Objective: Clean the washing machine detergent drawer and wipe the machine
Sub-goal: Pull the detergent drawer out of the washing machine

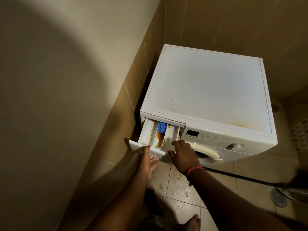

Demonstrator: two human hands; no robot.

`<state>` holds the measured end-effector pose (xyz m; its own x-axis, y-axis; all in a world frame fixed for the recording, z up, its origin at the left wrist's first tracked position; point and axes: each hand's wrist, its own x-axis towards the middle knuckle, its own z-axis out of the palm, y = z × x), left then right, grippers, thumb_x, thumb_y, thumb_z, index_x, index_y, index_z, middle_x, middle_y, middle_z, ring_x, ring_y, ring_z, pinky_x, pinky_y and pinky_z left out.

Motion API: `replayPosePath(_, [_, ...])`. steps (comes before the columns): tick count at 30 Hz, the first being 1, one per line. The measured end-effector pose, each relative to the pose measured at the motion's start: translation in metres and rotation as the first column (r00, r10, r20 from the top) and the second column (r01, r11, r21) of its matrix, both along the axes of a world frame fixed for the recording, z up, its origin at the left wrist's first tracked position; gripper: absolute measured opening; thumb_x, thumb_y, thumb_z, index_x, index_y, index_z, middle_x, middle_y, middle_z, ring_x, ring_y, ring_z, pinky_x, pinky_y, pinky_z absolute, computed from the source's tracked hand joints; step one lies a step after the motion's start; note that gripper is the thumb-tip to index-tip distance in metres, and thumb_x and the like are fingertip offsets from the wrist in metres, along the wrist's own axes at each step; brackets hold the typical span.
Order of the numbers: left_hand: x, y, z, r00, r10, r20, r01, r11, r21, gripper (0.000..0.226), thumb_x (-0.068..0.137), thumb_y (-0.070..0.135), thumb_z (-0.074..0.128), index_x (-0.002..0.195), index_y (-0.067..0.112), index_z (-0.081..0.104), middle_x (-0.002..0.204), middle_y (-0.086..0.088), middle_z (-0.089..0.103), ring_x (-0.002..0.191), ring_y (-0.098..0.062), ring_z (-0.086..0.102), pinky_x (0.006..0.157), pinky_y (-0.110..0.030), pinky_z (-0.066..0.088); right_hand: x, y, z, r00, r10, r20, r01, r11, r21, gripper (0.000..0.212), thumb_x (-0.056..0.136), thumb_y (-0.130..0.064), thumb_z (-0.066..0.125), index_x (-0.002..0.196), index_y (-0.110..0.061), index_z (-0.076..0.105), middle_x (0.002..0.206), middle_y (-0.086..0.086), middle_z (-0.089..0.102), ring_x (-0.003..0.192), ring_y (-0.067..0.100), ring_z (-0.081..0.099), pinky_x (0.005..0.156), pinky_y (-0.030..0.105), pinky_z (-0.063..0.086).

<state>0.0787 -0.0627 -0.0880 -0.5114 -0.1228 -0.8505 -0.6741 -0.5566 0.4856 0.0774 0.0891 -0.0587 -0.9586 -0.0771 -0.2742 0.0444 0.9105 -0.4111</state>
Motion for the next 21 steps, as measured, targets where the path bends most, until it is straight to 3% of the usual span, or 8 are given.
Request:
replayPosePath(3, [0.001, -0.01, 0.005, 0.997, -0.031, -0.07, 0.005, 0.938, -0.346, 0.044, 0.094, 0.03, 0.06, 0.131, 0.011, 0.046, 0.121, -0.011, 0.056, 0.107, -0.023, 0.057, 0.093, -0.036, 0.049, -0.001, -0.001, -0.003, 1.0, 0.008, 0.008, -0.008, 1.0, -0.021, 0.043, 0.099, -0.046, 0.046, 0.133, -0.02, 0.05, 0.131, 0.003, 0.054, 0.117, 0.022, 0.052, 0.098, 0.038, 0.046])
replayPosePath(5, [-0.003, -0.026, 0.007, 0.98, -0.168, -0.107, 0.035, 0.675, -0.737, 0.038, 0.09, 0.02, 0.062, 0.122, 0.002, 0.053, 0.125, -0.016, 0.053, 0.111, -0.028, 0.053, 0.091, -0.026, 0.042, -0.005, -0.003, -0.004, 1.0, 0.027, 0.006, -0.026, 0.999, -0.029, 0.043, 0.099, -0.044, 0.047, 0.134, -0.018, 0.05, 0.132, 0.003, 0.054, 0.118, 0.022, 0.053, 0.099, 0.037, 0.046])
replayPosePath(7, [-0.013, -0.043, 0.007, 0.934, -0.351, -0.066, 0.067, 0.352, -0.934, 0.032, 0.085, 0.014, 0.062, 0.114, 0.001, 0.059, 0.125, -0.017, 0.053, 0.117, -0.03, 0.047, 0.09, -0.017, 0.031, -0.012, -0.005, -0.004, 0.999, 0.04, -0.007, -0.04, 0.998, -0.047, 0.043, 0.099, -0.042, 0.049, 0.133, -0.016, 0.051, 0.131, 0.005, 0.055, 0.118, 0.023, 0.053, 0.1, 0.037, 0.045])
replayPosePath(10, [-0.038, -0.06, 0.014, 0.829, -0.557, -0.044, 0.033, 0.128, -0.991, 0.025, 0.082, 0.011, 0.061, 0.107, 0.006, 0.063, 0.12, -0.013, 0.056, 0.114, -0.03, 0.051, 0.093, -0.028, 0.038, -0.027, -0.012, -0.004, 0.997, 0.074, -0.013, -0.075, 0.996, -0.059, 0.043, 0.098, -0.038, 0.05, 0.134, -0.013, 0.05, 0.132, 0.006, 0.055, 0.12, 0.025, 0.052, 0.102, 0.037, 0.044])
replayPosePath(12, [-0.057, -0.062, 0.025, 0.775, -0.632, -0.028, 0.051, 0.107, -0.993, 0.023, 0.085, 0.011, 0.06, 0.108, 0.007, 0.063, 0.116, -0.012, 0.059, 0.106, -0.027, 0.056, 0.083, -0.027, 0.04, -0.038, -0.018, -0.003, 0.994, 0.109, -0.016, -0.109, 0.993, -0.054, 0.045, 0.098, -0.036, 0.05, 0.136, -0.012, 0.048, 0.135, 0.007, 0.054, 0.122, 0.026, 0.051, 0.104, 0.036, 0.042])
replayPosePath(14, [-0.077, -0.061, 0.03, 0.718, -0.693, 0.072, 0.204, 0.111, -0.973, 0.025, 0.089, 0.016, 0.06, 0.112, 0.007, 0.062, 0.116, -0.011, 0.06, 0.104, -0.026, 0.058, 0.078, -0.026, 0.039, -0.048, -0.024, -0.004, 0.991, 0.136, -0.005, -0.136, 0.99, -0.047, 0.049, 0.098, -0.034, 0.051, 0.141, -0.012, 0.044, 0.143, 0.009, 0.049, 0.127, 0.027, 0.048, 0.106, 0.037, 0.041])
replayPosePath(17, [-0.102, -0.06, 0.024, 0.556, -0.772, 0.307, 0.523, 0.038, -0.852, 0.032, 0.091, 0.022, 0.058, 0.118, 0.004, 0.059, 0.121, -0.015, 0.06, 0.108, -0.032, 0.058, 0.077, -0.028, 0.04, -0.063, -0.034, -0.011, 0.984, 0.17, 0.058, -0.17, 0.985, -0.011, 0.058, 0.097, -0.038, 0.05, 0.147, -0.012, 0.037, 0.157, 0.009, 0.032, 0.138, 0.029, 0.038, 0.113, 0.041, 0.036])
replayPosePath(21, [-0.116, -0.061, 0.01, 0.382, -0.823, 0.42, 0.685, -0.054, -0.727, 0.035, 0.091, 0.025, 0.057, 0.12, 0.004, 0.057, 0.128, -0.019, 0.056, 0.11, -0.035, 0.058, 0.08, -0.032, 0.044, -0.075, -0.043, -0.016, 0.974, 0.17, 0.147, -0.181, 0.981, 0.064, 0.061, 0.096, -0.04, 0.048, 0.149, -0.014, 0.032, 0.161, 0.011, 0.02, 0.141, 0.032, 0.031, 0.113, 0.048, 0.035])
